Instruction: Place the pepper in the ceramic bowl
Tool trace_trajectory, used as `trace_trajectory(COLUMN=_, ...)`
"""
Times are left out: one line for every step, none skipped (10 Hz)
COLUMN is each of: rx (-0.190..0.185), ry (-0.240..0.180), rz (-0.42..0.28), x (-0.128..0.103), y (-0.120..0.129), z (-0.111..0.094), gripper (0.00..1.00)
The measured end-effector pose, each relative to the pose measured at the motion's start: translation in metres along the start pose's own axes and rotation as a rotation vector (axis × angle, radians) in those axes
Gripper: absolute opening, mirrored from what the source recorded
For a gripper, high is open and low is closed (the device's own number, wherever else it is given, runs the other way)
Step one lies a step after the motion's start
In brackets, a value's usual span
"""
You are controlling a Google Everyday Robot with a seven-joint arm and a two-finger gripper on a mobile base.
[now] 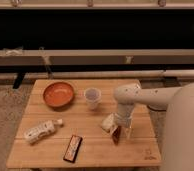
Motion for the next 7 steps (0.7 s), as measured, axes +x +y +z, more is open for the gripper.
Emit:
trace_trajectory(rx=0.018, ry=0.005, rz=-0.007, x=-0.001, y=0.004, z=0.003, gripper=0.65)
trace_trajectory(rx=0.025, ry=0.009, rz=-0.01, x=-0.001, y=0.006, z=0.005, gripper=0.65)
trace_trajectory(rx=0.032, ry=0.011, rz=-0.008, x=-0.002, y=0.005, z=0.007, gripper=0.65)
trace_trajectory(rx=0.034, ry=0.01, rz=-0.008, x=-0.005, y=0.006, z=0.009, gripper=0.65)
trace_trajectory(rx=0.036, ry=0.007, rz=-0.009, x=-0.008, y=0.008, z=0.009, gripper=0.65)
trace_trajectory(rx=0.035, ry=0.003, rz=-0.005, x=-0.011, y=0.008, z=0.01, gripper=0.65)
trace_trajectory(rx=0.03, ry=-0.006, rz=0.005, x=-0.015, y=0.008, z=0.01, gripper=0.64)
